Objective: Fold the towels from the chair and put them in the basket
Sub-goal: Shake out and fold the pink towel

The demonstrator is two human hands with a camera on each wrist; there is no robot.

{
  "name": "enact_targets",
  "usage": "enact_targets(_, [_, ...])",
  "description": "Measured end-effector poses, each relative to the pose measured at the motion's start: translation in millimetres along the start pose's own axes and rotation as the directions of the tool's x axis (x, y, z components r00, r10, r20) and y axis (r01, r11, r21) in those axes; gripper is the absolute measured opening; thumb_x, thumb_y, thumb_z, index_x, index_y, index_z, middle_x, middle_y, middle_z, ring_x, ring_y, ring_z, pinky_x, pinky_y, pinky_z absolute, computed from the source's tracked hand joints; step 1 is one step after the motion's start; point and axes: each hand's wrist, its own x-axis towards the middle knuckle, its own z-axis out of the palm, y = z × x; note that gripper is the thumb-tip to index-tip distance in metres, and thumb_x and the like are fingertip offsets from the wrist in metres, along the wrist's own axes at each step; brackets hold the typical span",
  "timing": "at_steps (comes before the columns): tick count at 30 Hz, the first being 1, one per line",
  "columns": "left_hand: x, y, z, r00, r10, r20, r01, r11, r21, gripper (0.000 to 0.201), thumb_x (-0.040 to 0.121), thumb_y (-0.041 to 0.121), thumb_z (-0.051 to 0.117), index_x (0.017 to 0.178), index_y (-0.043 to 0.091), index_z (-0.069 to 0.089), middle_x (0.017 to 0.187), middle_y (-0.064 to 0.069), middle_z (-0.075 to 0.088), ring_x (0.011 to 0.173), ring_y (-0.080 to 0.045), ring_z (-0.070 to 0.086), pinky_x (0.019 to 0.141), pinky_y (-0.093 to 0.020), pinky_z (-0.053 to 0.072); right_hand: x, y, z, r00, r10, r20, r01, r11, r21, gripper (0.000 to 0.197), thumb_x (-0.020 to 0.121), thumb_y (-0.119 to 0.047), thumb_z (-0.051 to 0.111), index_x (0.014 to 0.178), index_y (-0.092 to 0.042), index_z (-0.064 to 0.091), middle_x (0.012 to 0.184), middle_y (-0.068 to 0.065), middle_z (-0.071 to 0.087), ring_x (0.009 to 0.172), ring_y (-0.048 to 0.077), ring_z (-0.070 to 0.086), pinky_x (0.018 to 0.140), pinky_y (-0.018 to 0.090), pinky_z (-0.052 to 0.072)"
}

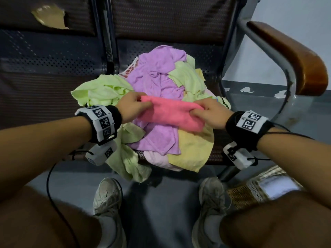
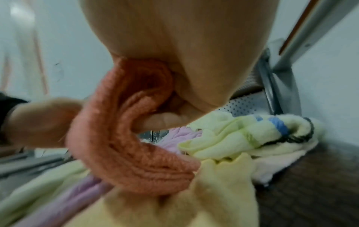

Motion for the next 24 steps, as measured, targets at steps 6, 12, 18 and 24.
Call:
enact_targets(6, [12,-5,4,0.977,-0.188,-0.095,0.199,0.974,0.111,0.046,0.088,0.054,0.061,0.107,0.012,0.067,0.100,-0.008,0.069,0.090,-0.027,0.066,0.081,-0.038,0.055,11,4,3,0.954,0.279,0.112,-0.301,0.882,0.364,0.024,0.097,-0.028,0.057,0.080,-0.013,0.065,0.061,-0.005,0.062,0.053,0.008,0.062,0.052,0.022,0.050])
enact_targets(12, [7,-5,12,0.824,-0.499,0.270,0.521,0.853,-0.014,0.073,0.086,0.073,0.048,0.078,0.002,0.063,0.058,-0.011,0.064,0.035,-0.019,0.053,0.036,-0.019,0.038,13,13,8,0.935,0.351,0.057,-0.347,0.935,-0.071,0.038,0.098,-0.047,0.052,0.082,-0.017,0.070,0.072,0.000,0.067,0.066,0.016,0.063,0.057,0.027,0.043])
enact_targets(18, [11,16,12,0.957,-0.288,-0.021,0.288,0.958,-0.003,0.051,0.077,0.060,0.072,0.089,0.010,0.068,0.072,-0.006,0.071,0.061,-0.020,0.064,0.067,-0.034,0.058,5,-1,2,0.920,0.379,0.105,-0.358,0.918,-0.173,0.031,0.095,-0.041,0.057,0.090,-0.014,0.072,0.082,0.004,0.071,0.075,0.020,0.067,0.065,0.028,0.050])
enact_targets(24, [-8,73,15,0.994,-0.105,-0.003,0.092,0.886,-0.455,0.023,0.077,0.010,0.076,0.084,0.016,0.056,0.087,-0.012,0.063,0.081,-0.027,0.062,0.087,-0.049,0.058,-6,-33,-22,0.977,0.214,0.001,-0.211,0.964,0.162,0.086,0.083,-0.036,0.074,0.155,-0.024,0.028,0.149,0.009,0.046,0.128,0.021,0.053,0.105,0.036,0.046])
